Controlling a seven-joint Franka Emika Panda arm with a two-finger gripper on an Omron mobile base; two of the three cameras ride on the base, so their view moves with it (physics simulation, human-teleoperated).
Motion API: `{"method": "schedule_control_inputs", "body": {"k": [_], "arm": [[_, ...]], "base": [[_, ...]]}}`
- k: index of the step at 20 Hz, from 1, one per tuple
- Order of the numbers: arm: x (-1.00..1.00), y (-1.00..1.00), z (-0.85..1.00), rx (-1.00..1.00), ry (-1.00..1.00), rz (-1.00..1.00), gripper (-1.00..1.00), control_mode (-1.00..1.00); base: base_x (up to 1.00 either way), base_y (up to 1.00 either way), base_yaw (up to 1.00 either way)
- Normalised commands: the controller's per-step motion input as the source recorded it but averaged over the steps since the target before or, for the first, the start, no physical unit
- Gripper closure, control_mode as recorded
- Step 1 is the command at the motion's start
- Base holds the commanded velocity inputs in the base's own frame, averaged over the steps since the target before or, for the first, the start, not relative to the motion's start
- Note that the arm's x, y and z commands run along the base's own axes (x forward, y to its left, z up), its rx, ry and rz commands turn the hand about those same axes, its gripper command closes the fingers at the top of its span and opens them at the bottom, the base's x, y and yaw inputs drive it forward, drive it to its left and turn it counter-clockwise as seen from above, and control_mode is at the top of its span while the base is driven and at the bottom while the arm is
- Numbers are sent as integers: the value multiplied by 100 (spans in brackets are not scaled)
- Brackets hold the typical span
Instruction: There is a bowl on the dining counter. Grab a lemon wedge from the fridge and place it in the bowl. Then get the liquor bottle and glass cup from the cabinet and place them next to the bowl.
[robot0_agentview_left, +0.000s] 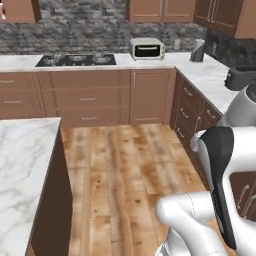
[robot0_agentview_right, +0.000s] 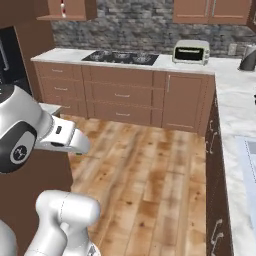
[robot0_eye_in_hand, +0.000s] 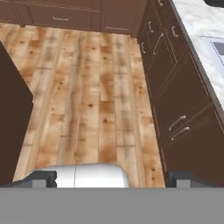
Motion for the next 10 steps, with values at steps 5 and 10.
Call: {"method": "schedule_control_inputs", "body": {"k": [5, 10], "arm": [[0, 0, 0, 0, 0, 0, -100, 100], [0, 0, 0, 0, 0, 0, -100, 100]], "base": [[100, -11, 5], [100, -19, 20]]}}
